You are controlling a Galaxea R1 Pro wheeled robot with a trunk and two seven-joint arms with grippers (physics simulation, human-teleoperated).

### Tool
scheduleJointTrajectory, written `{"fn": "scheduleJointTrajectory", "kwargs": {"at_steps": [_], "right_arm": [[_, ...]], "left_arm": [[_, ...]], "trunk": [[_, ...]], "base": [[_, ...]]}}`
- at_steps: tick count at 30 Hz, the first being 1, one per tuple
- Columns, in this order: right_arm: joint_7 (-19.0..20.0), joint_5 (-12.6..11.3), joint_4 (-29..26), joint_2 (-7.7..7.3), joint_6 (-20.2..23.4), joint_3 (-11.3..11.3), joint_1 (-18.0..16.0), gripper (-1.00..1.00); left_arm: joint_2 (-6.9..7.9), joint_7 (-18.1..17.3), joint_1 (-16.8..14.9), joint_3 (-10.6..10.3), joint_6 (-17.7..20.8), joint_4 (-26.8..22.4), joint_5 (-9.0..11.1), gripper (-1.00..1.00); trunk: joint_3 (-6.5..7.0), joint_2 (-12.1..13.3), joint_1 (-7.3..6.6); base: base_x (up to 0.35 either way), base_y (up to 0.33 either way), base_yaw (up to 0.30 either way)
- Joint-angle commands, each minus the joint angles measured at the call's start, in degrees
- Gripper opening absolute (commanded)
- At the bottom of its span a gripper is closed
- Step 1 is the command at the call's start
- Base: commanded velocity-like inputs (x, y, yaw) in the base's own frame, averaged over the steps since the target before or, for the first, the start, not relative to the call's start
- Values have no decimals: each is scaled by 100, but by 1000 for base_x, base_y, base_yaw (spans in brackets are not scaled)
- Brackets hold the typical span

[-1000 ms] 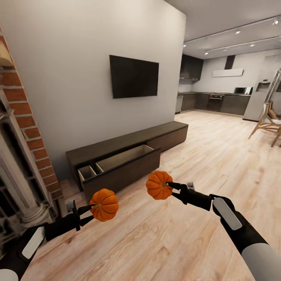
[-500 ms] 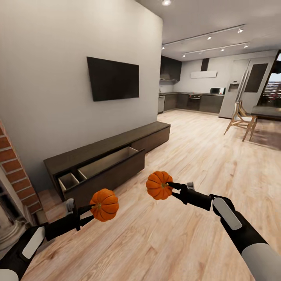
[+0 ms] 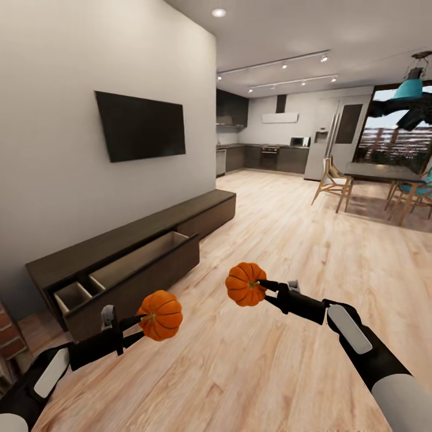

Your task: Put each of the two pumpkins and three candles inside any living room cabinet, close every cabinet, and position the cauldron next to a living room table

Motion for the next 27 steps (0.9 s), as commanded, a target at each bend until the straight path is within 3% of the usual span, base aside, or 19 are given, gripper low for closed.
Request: {"fn": "scheduleJointTrajectory", "kwargs": {"at_steps": [1,9,12,16,19,22,24,27], "right_arm": [[12,-59,1,-4,-8,11,-6,-100],[-12,-54,44,-9,-150,11,-6,-100],[-47,-43,72,-7,-164,11,-6,-100],[-63,-4,93,-11,-166,9,-6,-100],[-73,125,237,-33,-276,22,-5,-100],[-64,364,594,-22,-520,29,-3,-100],[-54,622,1078,-13,-704,42,-2,-100],[-61,1079,1416,-8,-1302,52,3,-100]], "left_arm": [[0,-17,-4,11,55,-4,50,-100],[-25,120,-13,4,44,-4,-42,-100],[-49,624,-21,5,29,-4,-44,-100],[-107,1647,-24,10,-91,-35,-44,-100],[-239,2457,-24,4,-376,-117,-45,-100],[-468,3354,-24,-51,-623,-123,-55,-100],[-637,4132,-24,-235,-1054,-91,-56,-100],[-694,4774,-24,-668,-1727,65,-29,-100]], "trunk": [[17,39,-24],[193,360,-199],[259,480,-265],[348,640,-353],[414,761,-419],[484,881,-485],[531,961,-529],[604,1081,-595]], "base": [[0,0,-289],[0,0,-289],[0,0,-289],[0,0,-288],[0,0,-284],[0,0,-266],[0,0,-252],[0,0,-248]]}}
